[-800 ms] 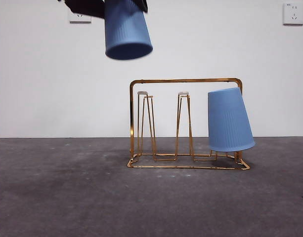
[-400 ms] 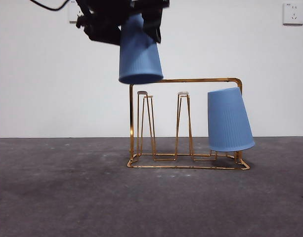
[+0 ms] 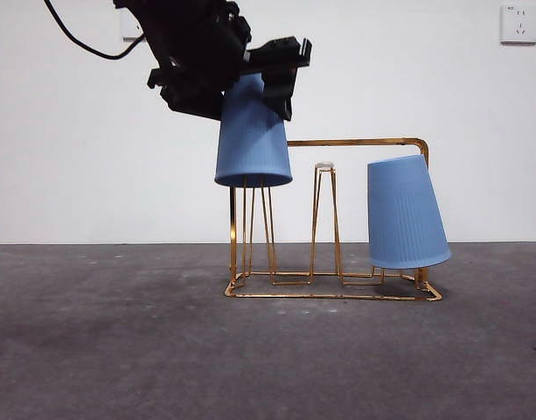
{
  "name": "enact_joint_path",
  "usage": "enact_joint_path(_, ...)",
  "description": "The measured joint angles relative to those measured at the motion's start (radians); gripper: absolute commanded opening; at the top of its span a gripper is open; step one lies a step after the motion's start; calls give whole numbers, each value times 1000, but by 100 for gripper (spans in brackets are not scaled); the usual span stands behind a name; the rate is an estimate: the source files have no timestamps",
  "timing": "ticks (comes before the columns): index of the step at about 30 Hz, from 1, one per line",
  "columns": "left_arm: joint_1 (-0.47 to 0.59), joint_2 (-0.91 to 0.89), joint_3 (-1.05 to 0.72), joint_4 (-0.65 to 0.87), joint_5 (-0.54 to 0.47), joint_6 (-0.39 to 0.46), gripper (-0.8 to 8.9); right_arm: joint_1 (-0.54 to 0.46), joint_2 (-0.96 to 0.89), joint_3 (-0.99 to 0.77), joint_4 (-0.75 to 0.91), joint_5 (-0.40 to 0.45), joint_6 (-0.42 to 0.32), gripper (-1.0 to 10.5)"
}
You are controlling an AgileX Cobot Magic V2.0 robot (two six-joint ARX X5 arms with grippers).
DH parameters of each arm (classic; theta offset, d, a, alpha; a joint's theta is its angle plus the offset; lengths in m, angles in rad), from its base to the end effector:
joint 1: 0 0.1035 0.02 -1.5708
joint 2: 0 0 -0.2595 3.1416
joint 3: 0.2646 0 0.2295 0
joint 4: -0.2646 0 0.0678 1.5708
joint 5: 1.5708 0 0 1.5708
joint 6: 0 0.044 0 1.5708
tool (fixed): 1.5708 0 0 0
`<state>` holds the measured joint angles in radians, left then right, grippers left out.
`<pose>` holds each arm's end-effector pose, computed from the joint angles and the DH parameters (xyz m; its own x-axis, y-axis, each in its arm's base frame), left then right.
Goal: Pick up cup 1,put cup 1 in the cup rack,pick up cup 2,put cup 2 in the cup rack
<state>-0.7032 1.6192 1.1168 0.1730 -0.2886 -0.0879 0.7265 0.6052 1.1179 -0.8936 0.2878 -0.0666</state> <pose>0.2824 -0.2230 0.2731 0.8760 -0.3695 -0.3101 0.3912 0.9202 0.0086 0.0623 0.0387 0.3712 0.8539 0.3791 -0.3565 -0.4575 0.8734 -0.1671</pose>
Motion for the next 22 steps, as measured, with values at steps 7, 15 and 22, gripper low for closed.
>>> enact_joint_path(7, 0, 24, 0, -23, -18, -10, -7, 0, 0, 0, 0, 0, 0, 131)
enact_joint_path(15, 0, 63, 0, -59, -19, -29, -7, 0, 0, 0, 0, 0, 0, 131)
enact_joint_path(22, 0, 97, 0, -61, -19, -38, -8, 0, 0, 0, 0, 0, 0, 131)
